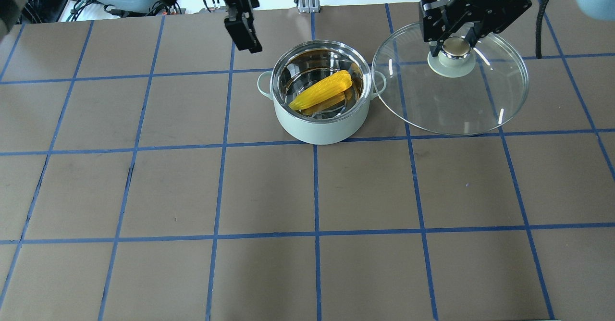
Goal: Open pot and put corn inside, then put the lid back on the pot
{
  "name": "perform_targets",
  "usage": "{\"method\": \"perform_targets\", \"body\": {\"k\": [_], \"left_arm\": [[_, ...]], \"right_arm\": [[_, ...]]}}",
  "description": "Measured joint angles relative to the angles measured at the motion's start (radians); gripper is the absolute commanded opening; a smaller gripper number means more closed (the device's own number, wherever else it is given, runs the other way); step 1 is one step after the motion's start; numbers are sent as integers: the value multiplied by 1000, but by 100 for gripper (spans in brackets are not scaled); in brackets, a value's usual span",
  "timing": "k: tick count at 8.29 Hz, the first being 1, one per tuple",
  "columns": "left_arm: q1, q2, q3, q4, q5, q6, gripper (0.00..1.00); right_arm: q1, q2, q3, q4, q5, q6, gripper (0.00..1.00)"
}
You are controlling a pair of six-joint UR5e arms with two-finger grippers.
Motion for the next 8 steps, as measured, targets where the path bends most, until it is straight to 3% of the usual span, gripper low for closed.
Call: {"method": "perform_targets", "body": {"k": [2,4,6,8], "left_arm": [[97,84,-41,-92,39,226,100],[158,168,-109,-138,133,448,100],[202,227,-155,-187,155,686,100],[223,242,-158,-195,151,886,100]], "right_arm": [[7,83,-17,-114,4,-13,27],[102,209,-45,-266,-24,21,27],[220,332,-112,-333,-70,169,27],[266,401,-152,-378,-59,297,27]]}}
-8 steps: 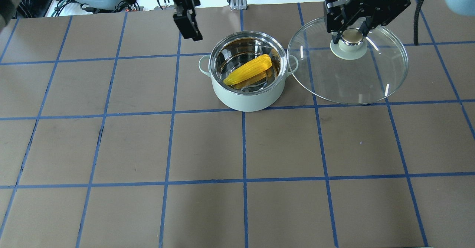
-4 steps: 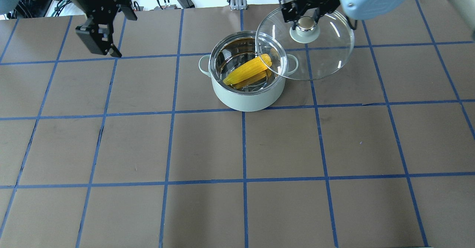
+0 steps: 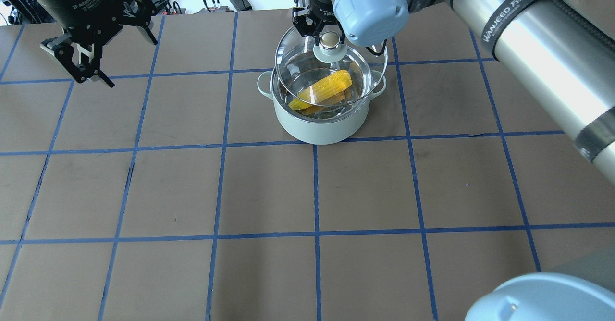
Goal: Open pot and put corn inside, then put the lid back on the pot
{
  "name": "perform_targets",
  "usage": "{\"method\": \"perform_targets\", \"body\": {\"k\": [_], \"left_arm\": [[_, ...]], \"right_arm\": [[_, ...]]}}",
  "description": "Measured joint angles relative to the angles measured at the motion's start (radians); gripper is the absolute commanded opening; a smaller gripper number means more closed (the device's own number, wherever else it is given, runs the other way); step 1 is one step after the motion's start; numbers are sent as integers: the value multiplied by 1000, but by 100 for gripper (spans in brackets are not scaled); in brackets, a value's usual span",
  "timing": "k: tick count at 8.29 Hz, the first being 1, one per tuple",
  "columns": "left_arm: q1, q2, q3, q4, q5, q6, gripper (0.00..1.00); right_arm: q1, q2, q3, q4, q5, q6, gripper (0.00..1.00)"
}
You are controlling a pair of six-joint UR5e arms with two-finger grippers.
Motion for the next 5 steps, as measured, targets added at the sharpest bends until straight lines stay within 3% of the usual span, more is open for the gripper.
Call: {"method": "perform_targets", "body": {"k": [5], "left_arm": [[-1,3,-10,-28,13,575,100]], "right_arm": [[11,71,-6,-23,53,19,27]]}}
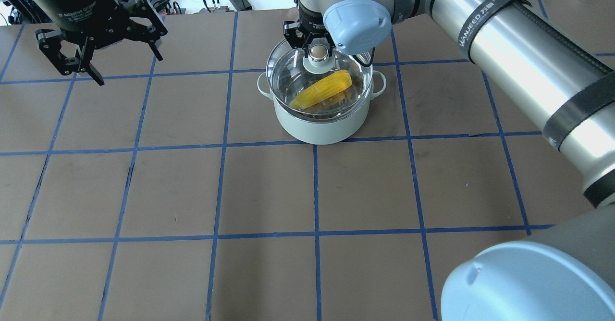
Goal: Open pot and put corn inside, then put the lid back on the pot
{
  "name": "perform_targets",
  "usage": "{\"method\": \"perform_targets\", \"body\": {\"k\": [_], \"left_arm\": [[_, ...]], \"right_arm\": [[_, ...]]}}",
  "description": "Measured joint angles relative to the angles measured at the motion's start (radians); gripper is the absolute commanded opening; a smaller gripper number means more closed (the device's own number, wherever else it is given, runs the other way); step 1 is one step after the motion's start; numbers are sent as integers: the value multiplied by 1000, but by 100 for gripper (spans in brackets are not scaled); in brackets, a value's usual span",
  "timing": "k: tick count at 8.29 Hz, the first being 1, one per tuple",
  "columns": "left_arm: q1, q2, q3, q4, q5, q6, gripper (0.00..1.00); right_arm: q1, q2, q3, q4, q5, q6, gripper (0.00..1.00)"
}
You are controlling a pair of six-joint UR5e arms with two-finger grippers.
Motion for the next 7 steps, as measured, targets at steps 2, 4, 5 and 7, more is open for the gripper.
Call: {"method": "perform_targets", "body": {"k": [2,4,5,7], "left_arm": [[-4,7,0,-12,1,157,100],[-6,17,0,-5,1,346,100],[-6,26,1,-2,1,385,100],[-6,30,0,6,1,413,100]], "right_arm": [[-1,7,9,0,-3,5,27],[-1,9,20,0,1,17,27],[-2,9,23,0,4,21,27],[-3,8,38,-25,5,15,27]]}}
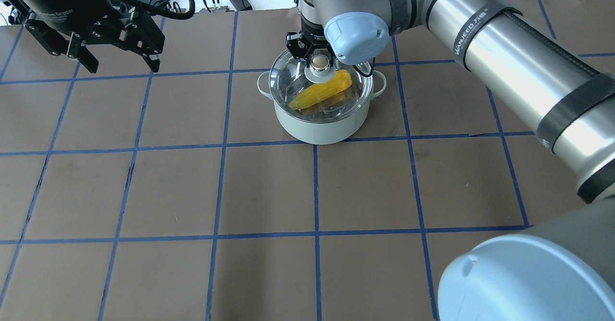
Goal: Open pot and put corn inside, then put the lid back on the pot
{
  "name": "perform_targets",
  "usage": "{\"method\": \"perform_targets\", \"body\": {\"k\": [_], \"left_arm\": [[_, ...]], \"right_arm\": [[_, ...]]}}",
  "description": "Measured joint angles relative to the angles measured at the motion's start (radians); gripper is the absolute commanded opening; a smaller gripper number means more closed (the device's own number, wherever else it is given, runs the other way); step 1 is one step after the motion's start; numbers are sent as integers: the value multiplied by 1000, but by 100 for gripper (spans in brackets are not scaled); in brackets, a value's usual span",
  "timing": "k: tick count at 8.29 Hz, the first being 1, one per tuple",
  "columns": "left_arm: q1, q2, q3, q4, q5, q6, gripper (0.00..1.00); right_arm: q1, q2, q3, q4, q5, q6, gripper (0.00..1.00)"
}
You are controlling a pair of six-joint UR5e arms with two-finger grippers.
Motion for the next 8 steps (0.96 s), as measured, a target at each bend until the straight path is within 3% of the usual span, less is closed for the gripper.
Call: {"method": "perform_targets", "body": {"k": [8], "left_arm": [[0,-19,-21,104,-2,11,100]], "right_arm": [[0,0,28,-55,-15,-23,27]]}}
